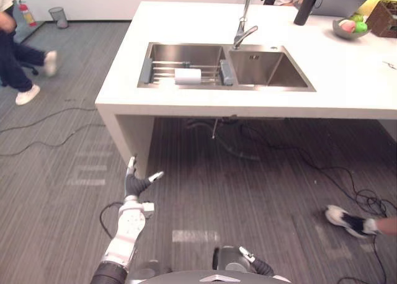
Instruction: Walk over to the sink, pick up the cup, carry it to the dishwasher, place the cup inside the dishwasher, then close the dishwasher door
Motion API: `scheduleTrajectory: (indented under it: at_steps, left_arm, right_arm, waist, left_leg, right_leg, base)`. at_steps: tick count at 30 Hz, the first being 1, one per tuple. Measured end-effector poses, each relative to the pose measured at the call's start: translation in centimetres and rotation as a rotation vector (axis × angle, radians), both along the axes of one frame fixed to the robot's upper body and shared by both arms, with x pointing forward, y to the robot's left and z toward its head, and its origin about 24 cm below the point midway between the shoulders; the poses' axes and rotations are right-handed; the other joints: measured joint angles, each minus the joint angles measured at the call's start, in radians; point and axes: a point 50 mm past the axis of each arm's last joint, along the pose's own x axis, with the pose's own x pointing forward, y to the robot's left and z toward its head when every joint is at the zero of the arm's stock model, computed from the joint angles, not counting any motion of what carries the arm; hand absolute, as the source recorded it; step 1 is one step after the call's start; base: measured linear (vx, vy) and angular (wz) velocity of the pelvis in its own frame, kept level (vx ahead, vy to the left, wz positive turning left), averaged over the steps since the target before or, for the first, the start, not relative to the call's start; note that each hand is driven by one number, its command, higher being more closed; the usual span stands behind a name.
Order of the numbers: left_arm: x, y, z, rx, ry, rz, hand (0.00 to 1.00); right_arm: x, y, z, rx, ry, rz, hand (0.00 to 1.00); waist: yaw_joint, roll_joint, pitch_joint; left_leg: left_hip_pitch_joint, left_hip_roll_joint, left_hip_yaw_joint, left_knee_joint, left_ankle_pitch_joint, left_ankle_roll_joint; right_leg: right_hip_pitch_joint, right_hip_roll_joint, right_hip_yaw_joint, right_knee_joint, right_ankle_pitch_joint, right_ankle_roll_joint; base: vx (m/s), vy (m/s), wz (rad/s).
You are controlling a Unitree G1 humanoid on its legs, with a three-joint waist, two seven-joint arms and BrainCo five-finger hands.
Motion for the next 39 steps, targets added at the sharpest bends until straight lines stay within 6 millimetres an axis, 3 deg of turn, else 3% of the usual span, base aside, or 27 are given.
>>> scheduleTrajectory:
  at_steps: [1, 4, 5, 6, 7, 8, 12, 13, 14, 16, 18, 19, 21, 22, 23, 24, 26, 29, 31, 36, 39]
  left_arm:
    - [0.3, -0.5, 0.5, 0.010, -0.016, -0.018, 0.00]
    - [1.4, -1.8, 3.8, 0.039, -0.145, -0.068, 0.00]
    - [1.7, -1.7, 5.6, 0.055, -0.223, -0.070, 0.00]
    - [1.8, -1.5, 6.5, 0.063, -0.262, -0.065, 0.00]
    - [1.8, -1.6, 7.5, 0.037, -0.297, -0.036, 0.00]
    - [1.9, -1.7, 8.5, 0.039, -0.338, -0.036, 0.00]
    - [1.3, -2.0, 12.1, 0.095, -0.498, -0.044, 0.00]
    - [1.0, -1.9, 12.6, 0.095, -0.519, -0.039, 0.00]
    - [0.5, -1.7, 12.9, 0.107, -0.524, -0.029, 0.00]
    - [0.5, -1.6, 12.9, 0.133, -0.511, -0.036, 0.00]
    - [0.7, -1.0, 12.7, 0.183, -0.488, -0.050, 0.00]
    - [0.7, -0.9, 12.8, 0.193, -0.488, -0.051, 0.00]
    - [0.6, -0.3, 13.4, 0.267, -0.488, -0.102, 0.00]
    - [0.8, -0.4, 13.5, 0.280, -0.483, -0.121, 0.00]
    - [1.3, -0.6, 13.4, 0.303, -0.444, -0.160, 0.00]
    - [1.8, -0.8, 12.7, 0.337, -0.375, -0.213, 0.00]
    - [2.6, -0.9, 11.5, 0.415, -0.274, -0.283, 0.00]
    - [3.1, -0.7, 9.4, 0.555, -0.127, -0.379, 0.00]
    - [3.1, -0.3, 9.1, 0.636, -0.090, -0.417, 0.00]
    - [4.3, -0.1, 11.1, 0.839, -0.103, -0.488, 0.00]
    - [5.2, -0.5, 12.1, 0.894, -0.112, -0.526, 0.00]
  right_arm:
    - [-0.1, 0.1, 0.0, 0.008, -0.004, -0.020, 0.00]
    - [-1.2, -0.1, 0.0, 0.014, -0.006, -0.089, 0.00]
    - [-2.3, 0.4, -0.3, 0.027, 0.021, -0.094, 0.00]
    - [-2.9, 0.8, -0.4, 0.032, 0.039, -0.100, 0.00]
    - [-3.1, -0.9, -0.1, -0.008, 0.039, -0.078, 0.00]
    - [-3.3, -1.3, -0.1, -0.028, 0.057, -0.061, 0.00]
    - [-3.4, -1.4, -0.1, -0.025, 0.082, -0.038, 0.00]
    - [-3.5, -1.5, -0.1, -0.025, 0.095, -0.029, 0.00]
    - [-4.0, -1.6, -0.2, -0.017, 0.129, -0.018, 0.00]
    - [-4.4, -2.0, -0.2, -0.023, 0.151, 0.003, 0.00]
    - [-5.6, -2.0, -0.4, -0.021, 0.198, 0.012, 0.00]
    - [-5.8, -2.0, -0.4, -0.020, 0.204, 0.013, 0.00]
    - [-6.9, -2.1, -0.6, -0.010, 0.246, 0.016, 0.00]
    - [-7.0, -2.2, -0.6, -0.005, 0.247, 0.014, 0.00]
    - [-7.1, -2.4, -0.5, -0.003, 0.244, -0.004, 0.00]
    - [-7.0, -2.5, -0.5, 0.001, 0.240, -0.026, 0.00]
    - [-6.7, -2.0, -0.6, 0.025, 0.224, -0.040, 0.00]
    - [-6.3, -1.9, -0.7, 0.028, 0.227, -0.028, 0.00]
    - [-6.2, -2.0, -0.6, 0.022, 0.237, -0.014, 0.00]
    - [-5.6, -2.1, -0.6, 0.012, 0.238, 0.034, 0.00]
    - [-5.0, -2.2, -0.6, 0.000, 0.237, 0.051, 0.00]
  waist:
    - [-0.004, 0.000, 0.000]
    - [-0.013, 0.020, -0.003]
    - [-0.010, 0.000, -0.014]
    - [-0.010, -0.018, -0.024]
    - [-0.010, 0.054, -0.022]
    - [-0.008, 0.070, -0.021]
    - [-0.010, 0.080, -0.036]
    - [-0.009, 0.084, -0.047]
    - [-0.010, 0.092, -0.071]
    - [-0.011, 0.096, -0.070]
    - [-0.002, 0.090, -0.067]
    - [-0.001, 0.089, -0.068]
    - [0.017, 0.090, -0.084]
    - [0.018, 0.093, -0.086]
    - [0.013, 0.107, -0.096]
    - [0.005, 0.115, -0.110]
    - [-0.016, 0.096, -0.110]
    - [-0.028, 0.090, -0.106]
    - [-0.035, 0.090, -0.106]
    - [-0.042, 0.095, -0.104]
    - [-0.067, 0.095, -0.099]
  left_leg:
    - [0.014, 0.008, -0.013, -0.003, -0.005, -0.010]
    - [0.098, 0.083, -0.078, -0.020, -0.044, -0.089]
    - [0.113, 0.096, -0.103, 0.000, -0.074, -0.130]
    - [0.120, 0.101, -0.114, 0.013, -0.096, -0.149]
    - [0.127, 0.167, -0.127, 0.036, -0.105, -0.159]
    - [0.130, 0.178, -0.128, 0.044, -0.085, -0.146]
    - [0.156, 0.217, -0.138, 0.108, -0.027, -0.165]
    - [0.143, 0.231, -0.144, 0.150, -0.018, -0.161]
    - [0.073, 0.255, -0.175, 0.282, 0.034, -0.141]
    - [-0.065, 0.308, -0.184, 0.514, 0.094, -0.132]
    - [-0.148, 0.334, -0.094, 0.607, 0.024, -0.123]
    - [-0.152, 0.332, -0.081, 0.601, 0.018, -0.121]
    - [-0.169, 0.274, 0.015, 0.305, 0.011, -0.099]
    - [-0.171, 0.252, 0.016, 0.204, 0.043, -0.093]
    - [-0.174, 0.214, 0.006, 0.018, 0.183, -0.092]
    - [-0.148, 0.189, -0.003, -0.081, 0.230, -0.137]
    - [-0.108, 0.150, -0.001, -0.195, 0.278, -0.127]
    - [-0.084, 0.123, 0.000, -0.249, 0.296, -0.120]
    - [-0.061, 0.114, 0.000, -0.260, 0.297, -0.120]
    - [-0.039, 0.114, 0.001, -0.309, 0.323, -0.126]
    - [-0.026, 0.118, 0.009, -0.335, 0.334, -0.126]
  right_leg:
    - [-0.020, 0.000, -0.009, -0.049, -0.004, 0.006]
    - [0.011, 0.039, -0.042, -0.535, 0.026, 0.001]
    - [0.062, 0.057, 0.012, -0.783, 0.152, -0.026]
    - [0.074, 0.058, 0.036, -0.830, 0.271, 0.011]
    - [0.091, 0.109, 0.012, -0.794, 0.224, -0.015]
    - [0.089, 0.120, 0.009, -0.763, 0.185, -0.010]
    - [0.067, 0.137, -0.006, -0.588, -0.003, -0.017]
    - [0.068, 0.149, -0.010, -0.573, -0.026, -0.027]
    - [0.088, 0.173, -0.017, -0.592, -0.047, -0.039]
    - [0.165, 0.203, -0.036, -0.689, -0.042, -0.051]
    - [0.301, 0.218, -0.055, -0.836, -0.007, -0.063]
    - [0.315, 0.218, -0.057, -0.851, -0.005, -0.064]
    - [0.386, 0.207, -0.057, -0.952, 0.031, -0.065]
    - [0.387, 0.205, -0.057, -0.961, 0.040, -0.054]
    - [0.384, 0.208, -0.058, -0.969, 0.045, -0.047]
    - [0.388, 0.207, -0.055, -0.975, 0.043, -0.042]
    - [0.389, 0.185, -0.061, -0.995, 0.044, -0.039]
    - [0.407, 0.166, -0.070, -1.028, 0.048, -0.027]
    - [0.434, 0.160, -0.073, -1.044, 0.050, -0.025]
    - [0.441, 0.168, -0.075, -1.072, 0.064, -0.004]
    - [0.446, 0.180, -0.063, -1.101, 0.093, 0.001]
  base:
    - [0.48, -0.215, 0.73]
    - [0.53, -0.281, 0.65]
    - [0.44, -0.300, 0.50]
    - [0.54, -0.357, 0.38]
    - [0.48, -0.316, 0.13]
    - [0.45, -0.293, 0.02]
    - [0.33, -0.287, 0.01]
    - [0.26, -0.282, -0.14]
    - [0.25, -0.273, -0.06]
    - [0.23, -0.198, 0.26]
    - [0.27, -0.154, 0.33]
    - [0.33, -0.132, 0.08]
    - [0.27, -0.049, -0.11]
    - [0.24, 0.041, -0.06]
    - [0.28, 0.071, 0.01]
    - [0.29, 0.071, 0.07]
    - [0.23, 0.076, 0.15]
    - [0.12, 0.069, 0.10]
    - [0.08, 0.029, 0.08]
    - [-0.03, -0.007, 0.00]
    - [-0.10, 0.018, -0.12]
